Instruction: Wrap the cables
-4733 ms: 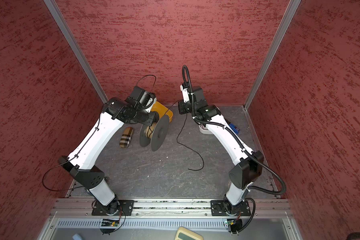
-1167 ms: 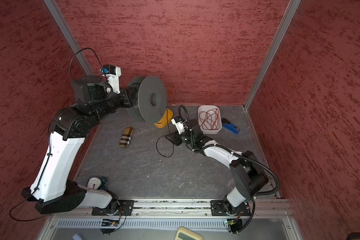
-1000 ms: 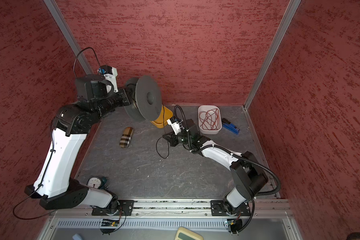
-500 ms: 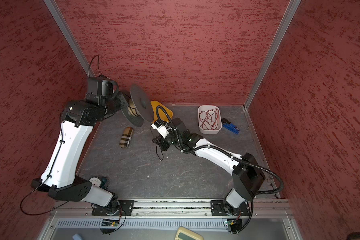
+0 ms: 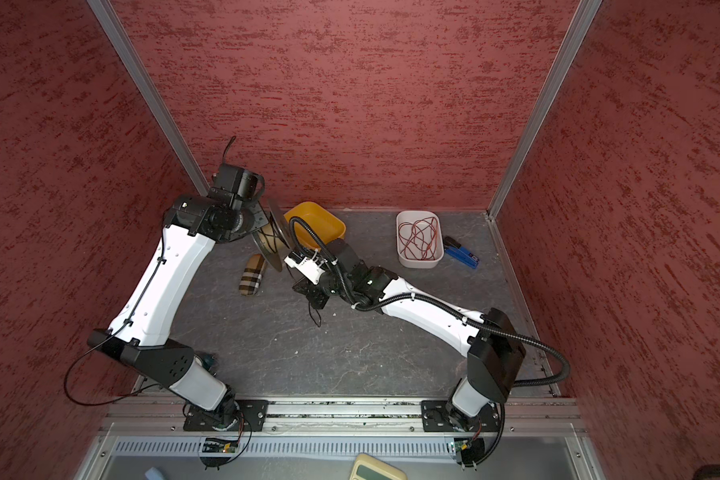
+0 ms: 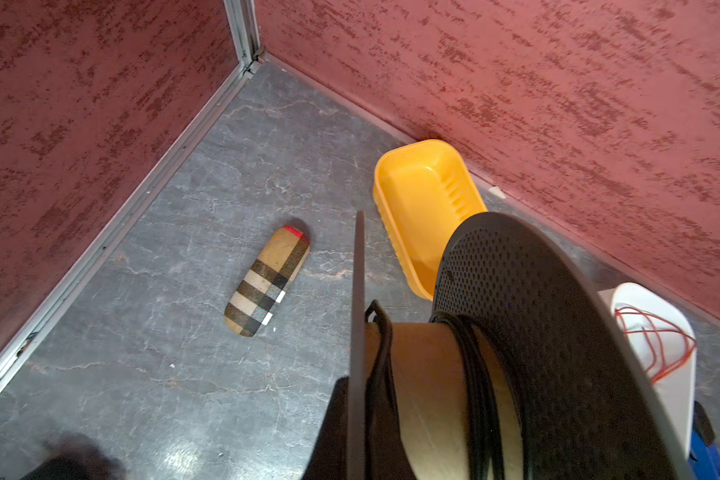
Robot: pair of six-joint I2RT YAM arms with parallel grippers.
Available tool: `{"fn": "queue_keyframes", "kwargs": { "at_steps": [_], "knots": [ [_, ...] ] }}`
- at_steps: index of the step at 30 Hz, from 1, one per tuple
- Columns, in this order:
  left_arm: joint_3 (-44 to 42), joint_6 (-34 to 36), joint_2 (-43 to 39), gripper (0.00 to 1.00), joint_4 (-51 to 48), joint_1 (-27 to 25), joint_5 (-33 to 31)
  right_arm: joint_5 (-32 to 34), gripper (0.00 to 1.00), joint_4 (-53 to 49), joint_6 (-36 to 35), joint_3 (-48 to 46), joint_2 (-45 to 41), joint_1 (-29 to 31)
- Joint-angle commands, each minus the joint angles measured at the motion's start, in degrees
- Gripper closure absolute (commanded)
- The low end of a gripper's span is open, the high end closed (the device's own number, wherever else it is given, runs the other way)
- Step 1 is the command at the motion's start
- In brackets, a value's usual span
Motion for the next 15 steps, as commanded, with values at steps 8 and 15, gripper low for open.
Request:
{"fn": "queue_keyframes", "kwargs": {
  "at_steps": [8, 15],
  "knots": [
    [1.47, 1.08, 2.94, 1.00, -6.61, -1.80, -4.67, 27.98, 1.00, 6.68, -1.03, -1.45, -7.51, 0.71],
    [3.20, 5.67, 5.50, 1.00, -9.22, -3.52, 1.88, 33.62, 1.00, 8.79, -1.38, -0.37, -6.23, 0.71]
  ]
}}
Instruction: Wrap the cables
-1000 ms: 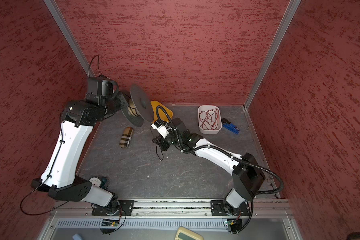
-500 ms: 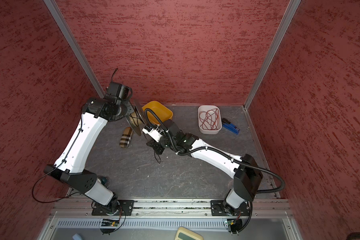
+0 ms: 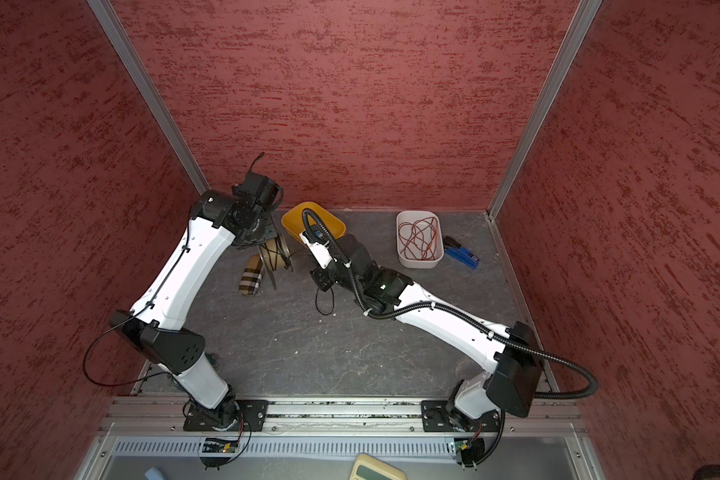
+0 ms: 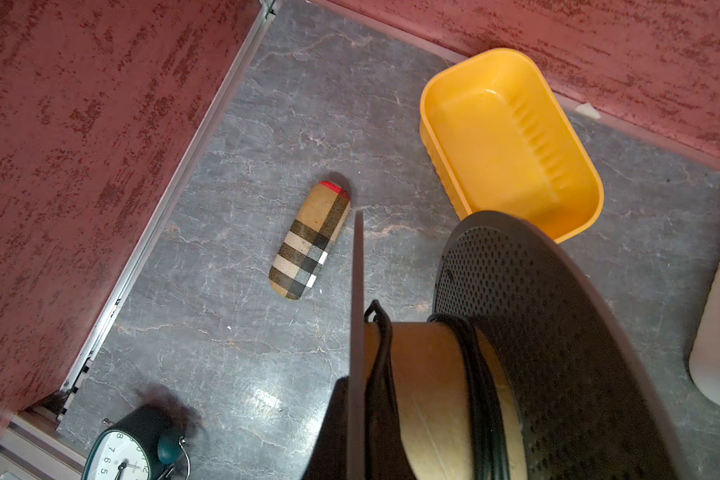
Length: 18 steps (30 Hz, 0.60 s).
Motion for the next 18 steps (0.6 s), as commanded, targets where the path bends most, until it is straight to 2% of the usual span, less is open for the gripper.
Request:
{"fn": "queue_keyframes", "kwargs": {
  "at_steps": [1, 8, 18],
  "knots": [
    [2.17, 3.87, 0.33, 1.00, -1.09, -0.85, 3.49, 7.15, 1.00, 4.80, -1.09, 0.31, -0.12, 0.07],
    [2.15, 9.53, -0.02, 1.00, -0.56, -2.04, 8.46, 12.40, 0.97, 4.99, -3.12, 3.90, 1.67, -0.22],
    [2.66, 17.81, -0.33, 1.00, 0.18, -6.08, 9.44, 8.75, 0.93, 1.53, -0.42, 8.60, 3.93, -3.01]
  ]
}}
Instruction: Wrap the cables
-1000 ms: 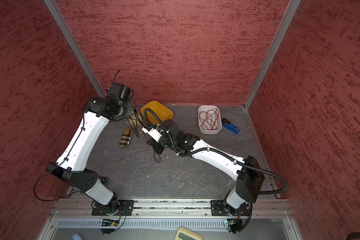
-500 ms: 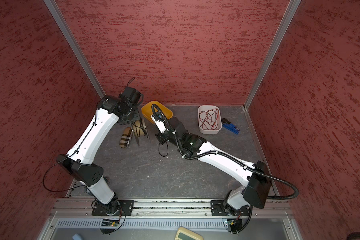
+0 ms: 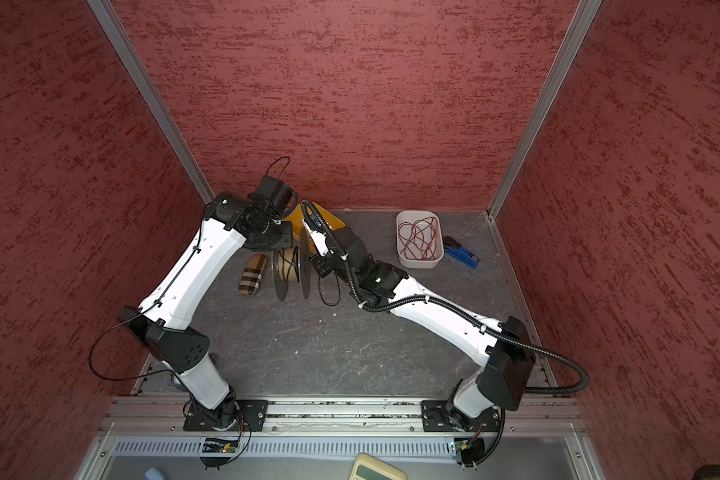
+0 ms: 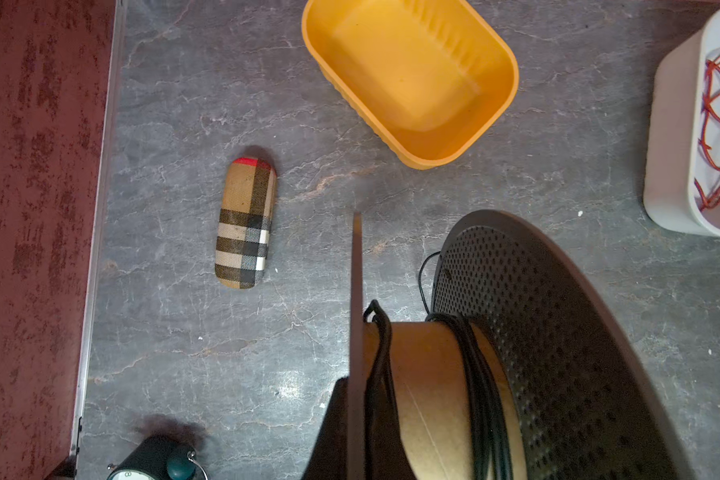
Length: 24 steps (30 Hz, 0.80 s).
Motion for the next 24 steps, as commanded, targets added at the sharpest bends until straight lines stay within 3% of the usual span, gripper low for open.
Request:
{"fn": "queue_keyframes", "kwargs": {
  "at_steps": [1, 8, 13, 24],
  "knots": [
    [2.54, 4.76, -1.24, 1.00, -0.46, -1.71, 0.76, 0.71, 0.92, -0.45, 1.30, 4.32, 0.79, -2.31],
    [2.97, 7.15, -2.29, 1.00, 0.04, -4.51, 0.69, -3.24, 0.91, -5.03, 4.65, 7.91, 2.59, -6.53],
    [4.22, 9.34, -4.41, 1.00, 2.47, -4.40, 5.46, -4.28, 0.88, -6.82, 7.30, 7.07, 2.40, -9.15],
    [8.70, 12.11, -9.98, 1.00, 7.66, -4.07, 9.89, -11.97, 0.86, -4.61, 14.89, -1.12, -1.85, -15.42]
  ]
}}
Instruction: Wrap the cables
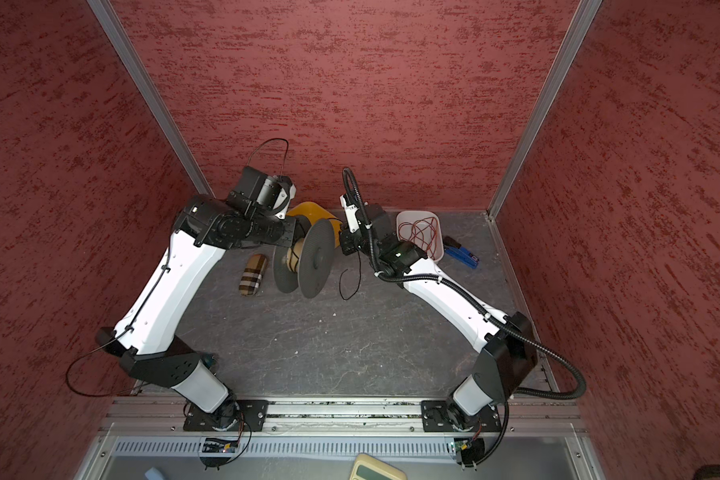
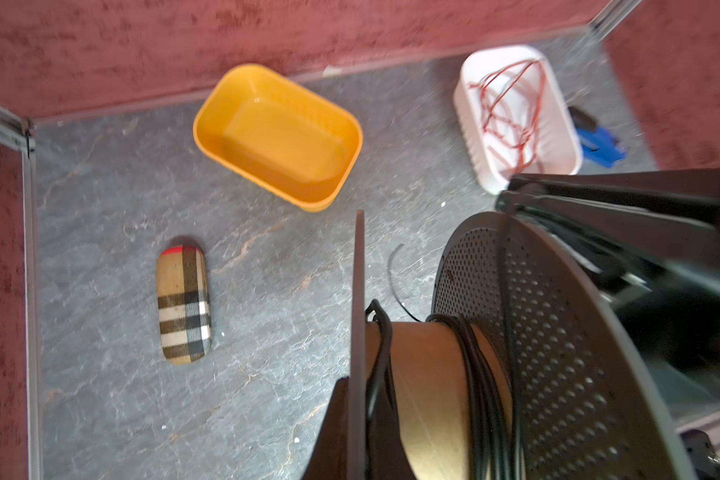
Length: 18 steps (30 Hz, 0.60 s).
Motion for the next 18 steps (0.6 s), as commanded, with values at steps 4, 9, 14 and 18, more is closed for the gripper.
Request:
{"fn": "queue_keyframes", "kwargs": {
  "at_steps": [4, 9, 14, 18],
  "knots": [
    [1.87, 1.71, -5.92, 1.00, 8.12, 0.50, 2.02, -3.02, 0.83, 3.37, 3.89, -5.12, -3.99, -1.89],
    [1.60, 2.27, -8.64, 1.00, 13.63, 0.41, 2.01, -4.50, 0.76, 5.18, 4.42, -8.23, -4.90, -2.25],
    [1.64, 2.80, -10.60, 1.00, 17.97, 0.38, 1.33, -6.66, 0.61, 6.40, 4.95, -10.61, -5.30, -2.23],
    [1.73, 3.57, -11.87, 1.00, 20.00, 0.37, 0.10, -6.81, 0.41, 8.48, 5.04, -13.48, -7.62, -2.25]
  ]
}}
